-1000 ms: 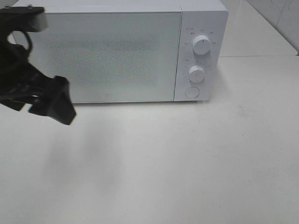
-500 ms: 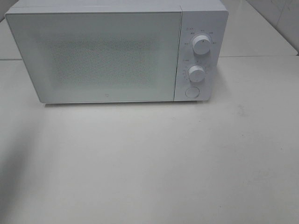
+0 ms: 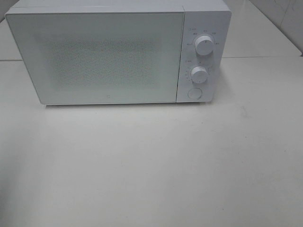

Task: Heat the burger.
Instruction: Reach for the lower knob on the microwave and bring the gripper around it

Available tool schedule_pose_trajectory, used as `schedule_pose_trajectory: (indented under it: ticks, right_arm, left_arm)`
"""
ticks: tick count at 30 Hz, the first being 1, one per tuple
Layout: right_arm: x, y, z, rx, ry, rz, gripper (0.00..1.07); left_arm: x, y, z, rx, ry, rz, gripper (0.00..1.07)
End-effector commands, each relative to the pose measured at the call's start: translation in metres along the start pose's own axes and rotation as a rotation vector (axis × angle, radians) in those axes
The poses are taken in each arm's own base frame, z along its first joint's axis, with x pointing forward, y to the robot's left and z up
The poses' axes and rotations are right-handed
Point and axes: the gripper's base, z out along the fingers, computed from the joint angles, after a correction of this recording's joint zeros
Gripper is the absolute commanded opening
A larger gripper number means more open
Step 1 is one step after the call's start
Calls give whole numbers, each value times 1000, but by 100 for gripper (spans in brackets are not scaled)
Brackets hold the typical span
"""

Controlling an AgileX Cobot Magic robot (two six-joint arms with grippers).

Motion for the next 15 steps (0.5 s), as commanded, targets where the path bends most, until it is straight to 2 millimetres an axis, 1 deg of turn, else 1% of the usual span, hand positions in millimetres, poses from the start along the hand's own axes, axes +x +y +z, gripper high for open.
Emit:
schedule_pose_trajectory:
  ticks: [1,2,3,5,6,7,8,9,10,11,13,15]
  right_arm:
    - [3,0,-2,5,-23,-7,76]
    - [3,0,-2,5,-23,-7,76]
    - [3,0,-2,5,-23,-7,76]
    - [3,0,-2,5,-23,-7,76]
    - [3,0,-2,5,-23,-7,76]
    - [3,0,-2,5,-23,-7,76]
    - [3,0,-2,5,-23,-7,76]
    - [3,0,-2,5,-23,-7,76]
    - [3,0,-2,5,-23,-7,76]
    - [3,0,-2,5,-23,-7,76]
    - [3,0,-2,5,-23,-7,76]
    - [3,0,-2,5,-23,-7,76]
  left_arm:
    - [20,-1,-2,5,-65,-3,100]
    - [30,-2,-3,12,-93,-5,100]
    - [30,-2,-3,12,-93,-5,100]
    - [42,-3,-8,19,-160,-4,100]
    - [42,-3,-8,19,-160,-4,100]
    - [47,-4,-10,22,-179,-5,100]
    - [57,-5,-14,32,-204,-12,100]
    - [57,-5,-14,32,-204,-12,100]
    - [63,-6,-19,38,-258,-16,100]
    - [63,-6,-19,38,-258,-16,100]
    - [72,-7,-28,33,-337,-7,100]
    - [75,-7,-31,31,-363,-4,100]
